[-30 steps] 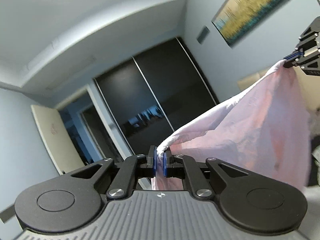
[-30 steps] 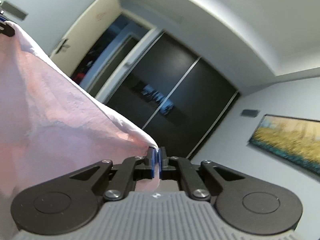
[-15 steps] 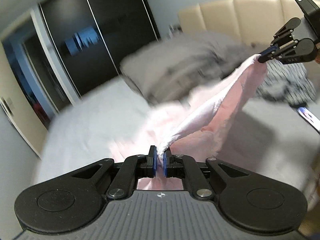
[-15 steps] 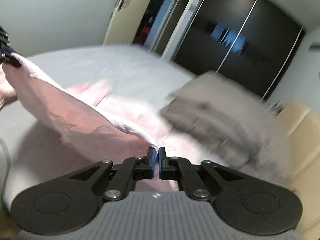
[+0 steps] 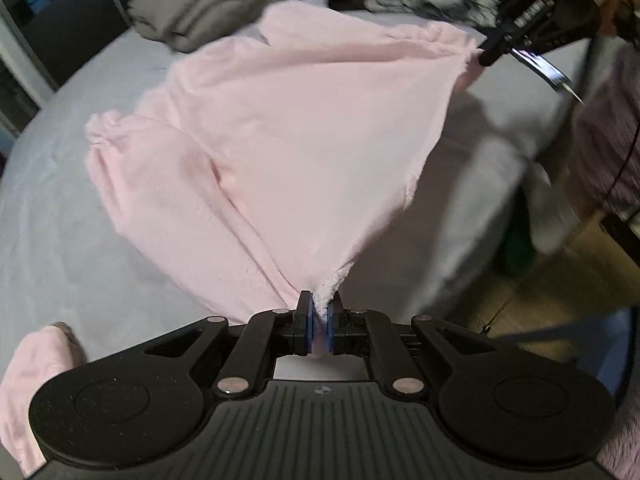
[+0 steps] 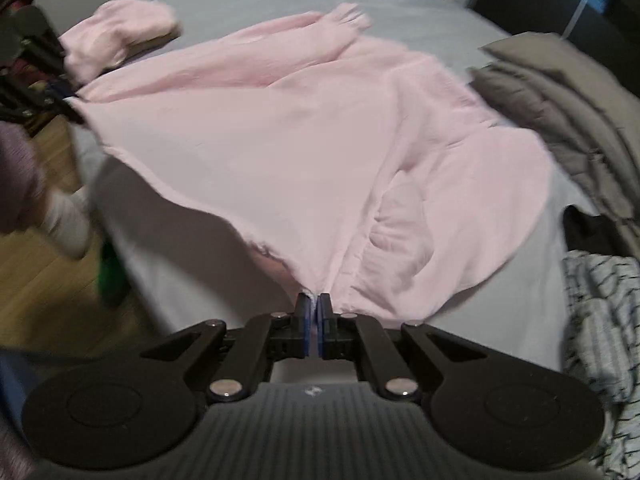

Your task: Fold clothes

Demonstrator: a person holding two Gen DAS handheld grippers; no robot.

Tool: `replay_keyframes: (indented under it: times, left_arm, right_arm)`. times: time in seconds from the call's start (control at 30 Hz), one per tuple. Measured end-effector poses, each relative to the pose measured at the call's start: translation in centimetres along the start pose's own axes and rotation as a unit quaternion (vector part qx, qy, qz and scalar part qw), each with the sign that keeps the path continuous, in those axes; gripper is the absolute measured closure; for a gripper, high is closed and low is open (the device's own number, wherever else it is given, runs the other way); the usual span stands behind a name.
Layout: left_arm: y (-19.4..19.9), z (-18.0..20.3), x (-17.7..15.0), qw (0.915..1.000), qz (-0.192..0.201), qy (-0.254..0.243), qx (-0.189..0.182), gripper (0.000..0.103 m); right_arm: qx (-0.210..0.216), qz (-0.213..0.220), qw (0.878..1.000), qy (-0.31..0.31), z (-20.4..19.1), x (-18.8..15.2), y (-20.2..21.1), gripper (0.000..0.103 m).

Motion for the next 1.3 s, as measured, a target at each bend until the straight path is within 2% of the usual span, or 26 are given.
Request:
replay_keyframes:
  times: [0.3,0.4,0.53,0.57,0.6,0.63,0.7,0.73,0.8,0.9,1.03,1.17,1.3]
  left_arm:
    - [0.5,0.9,-1.7,0.9958,-0.034,-0.030,-0.080,0.099]
    - [-0.2,0.4,-1.7,0.9950,-0.049,-0.028,-0.083,0.098]
    - [-0.4,-1.0,-1.5,0.9954,-0.050,-0.003,-0.082,0.097]
    - [-0.3,-1.3,-1.5,0.9952,-0.049,0.004,-0.084,0.093]
    - [0.0,-1.5,-1.5,0.9956,-0.042,0.010,-0.083,0.086]
    - [0.3,-1.6,-1.5,0.9960,-0.035,0.016,-0.081,0.081]
    - [0.7,-2.1,-1.6,0.9964,-0.021,0.028,-0.077,0.056]
    - [0.8,-2.5,-1.5,0.9964,-0.016,0.034,-0.077,0.052]
    - [1.2,-3.6,-1.2,0.9956,-0.001,0.049,-0.080,0.051]
    - [0.6,-4.9,-0.6,0.9943,0.011,0.085,-0.064,0.051]
    - [-0.6,-7.7,0.6,0.9895,0.017,0.142,-0.017,0.051]
    - [-1.2,-11.0,2.3,0.9784,0.034,0.203,0.019,0.051]
    - [-1.8,-14.8,3.2,0.9637,0.051,0.257,0.053,0.051]
  right_arm:
    - [0.086,-0.058,0.993,0.050,-2.8,-0.5,-0.7,0.099]
    - [0.093,-0.076,0.991,0.060,-3.5,-0.9,-1.6,0.098]
    - [0.099,-0.086,0.990,0.052,-3.3,-0.7,-2.3,0.091]
    - [0.096,-0.081,0.991,0.046,-3.0,-0.5,-2.1,0.086]
    - [0.093,-0.076,0.992,0.041,-2.7,-0.4,-1.9,0.061]
    - [0.089,-0.071,0.993,0.035,-2.5,-0.2,-1.7,0.043]
    - [0.091,-0.056,0.994,0.022,-1.8,0.1,-1.0,0.044]
    - [0.094,-0.050,0.994,0.011,-1.3,0.2,-0.8,0.043]
    - [0.086,-0.040,0.995,-0.009,-0.2,0.7,-0.5,0.043]
    - [0.060,-0.027,0.997,-0.038,1.3,1.3,-0.5,0.043]
    - [0.022,-0.008,0.995,-0.095,4.8,2.4,-0.4,0.043]
    - [-0.013,0.018,0.989,-0.148,8.5,3.2,0.1,0.042]
    - [-0.051,0.046,0.973,-0.222,12.9,3.3,0.9,0.039]
Point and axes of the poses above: each gripper's, at about its wrist camera, not at the fingertips, and y roughly against the way its jaws point, z to its right, x to its top, the point moved 2 cm from there along -y, roughly the way its jaws point, and after that the axes turned 2 degrees about y, right-handed, at the moved point
